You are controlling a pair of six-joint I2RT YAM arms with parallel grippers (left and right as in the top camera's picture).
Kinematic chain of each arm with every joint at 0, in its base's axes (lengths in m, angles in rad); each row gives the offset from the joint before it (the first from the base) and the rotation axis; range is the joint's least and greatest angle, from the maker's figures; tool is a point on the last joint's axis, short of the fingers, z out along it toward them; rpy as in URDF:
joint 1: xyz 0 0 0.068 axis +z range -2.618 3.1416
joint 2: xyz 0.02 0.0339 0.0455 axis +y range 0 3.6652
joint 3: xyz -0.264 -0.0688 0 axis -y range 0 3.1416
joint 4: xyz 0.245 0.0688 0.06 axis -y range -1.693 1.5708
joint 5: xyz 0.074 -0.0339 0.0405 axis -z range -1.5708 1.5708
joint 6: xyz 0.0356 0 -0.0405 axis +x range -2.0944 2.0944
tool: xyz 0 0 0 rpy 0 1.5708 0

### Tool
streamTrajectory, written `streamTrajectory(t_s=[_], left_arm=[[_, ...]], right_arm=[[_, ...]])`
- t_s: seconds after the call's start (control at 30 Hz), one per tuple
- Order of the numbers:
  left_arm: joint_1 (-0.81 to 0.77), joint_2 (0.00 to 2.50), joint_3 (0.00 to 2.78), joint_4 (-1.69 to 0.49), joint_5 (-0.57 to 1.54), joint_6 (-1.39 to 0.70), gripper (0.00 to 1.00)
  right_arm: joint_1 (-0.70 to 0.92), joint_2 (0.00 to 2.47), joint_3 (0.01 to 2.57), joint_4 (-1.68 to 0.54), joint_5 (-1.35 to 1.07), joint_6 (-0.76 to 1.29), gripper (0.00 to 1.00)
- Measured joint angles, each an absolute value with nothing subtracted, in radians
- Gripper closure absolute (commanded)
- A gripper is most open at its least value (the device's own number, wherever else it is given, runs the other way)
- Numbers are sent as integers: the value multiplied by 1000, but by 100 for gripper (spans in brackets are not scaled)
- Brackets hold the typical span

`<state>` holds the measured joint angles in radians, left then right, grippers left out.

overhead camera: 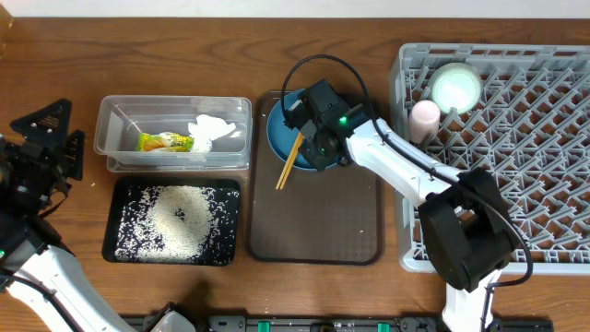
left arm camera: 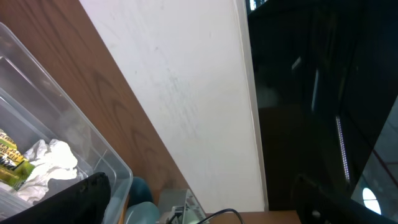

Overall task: Sort waste into correct bins and load items into the dishwasher rack
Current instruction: 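Grasp the light blue bowl's rim with the right gripper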

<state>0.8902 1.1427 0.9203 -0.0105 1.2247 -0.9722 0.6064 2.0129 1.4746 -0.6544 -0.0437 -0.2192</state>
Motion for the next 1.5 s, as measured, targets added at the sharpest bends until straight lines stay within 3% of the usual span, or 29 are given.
streamTrajectory(t_s=[0.57, 0.6, 0.63, 0.7, 0.8, 1.27, 1.4, 1.5], left_arm=[[890, 1143, 920, -10, 1225, -972, 5], [890, 1143, 920, -10, 1225, -972, 5], [890, 1143, 920, -10, 1225, -972, 5], [890, 1143, 920, -10, 1225, -972, 5], [890, 1143, 920, -10, 1225, -972, 5], [890, 1143, 920, -10, 1225, -972, 5], [890, 1143, 920, -10, 1225, -972, 5], [890, 1143, 920, -10, 1225, -972, 5]], right_arm=[[569, 1697, 1513, -657, -44, -171, 99], [558, 1691, 1513, -657, -54, -164, 96], [549, 1690, 1513, -657, -62, -159, 79], [535, 1691, 1513, -663, -92, -147, 54], [535, 1703, 1513, -696, -125, -155, 45], [552, 2004, 1507, -707, -162, -263, 49], [572, 2025, 1501, -706, -162, -285, 57], [582, 2025, 1501, -696, -165, -300, 72]])
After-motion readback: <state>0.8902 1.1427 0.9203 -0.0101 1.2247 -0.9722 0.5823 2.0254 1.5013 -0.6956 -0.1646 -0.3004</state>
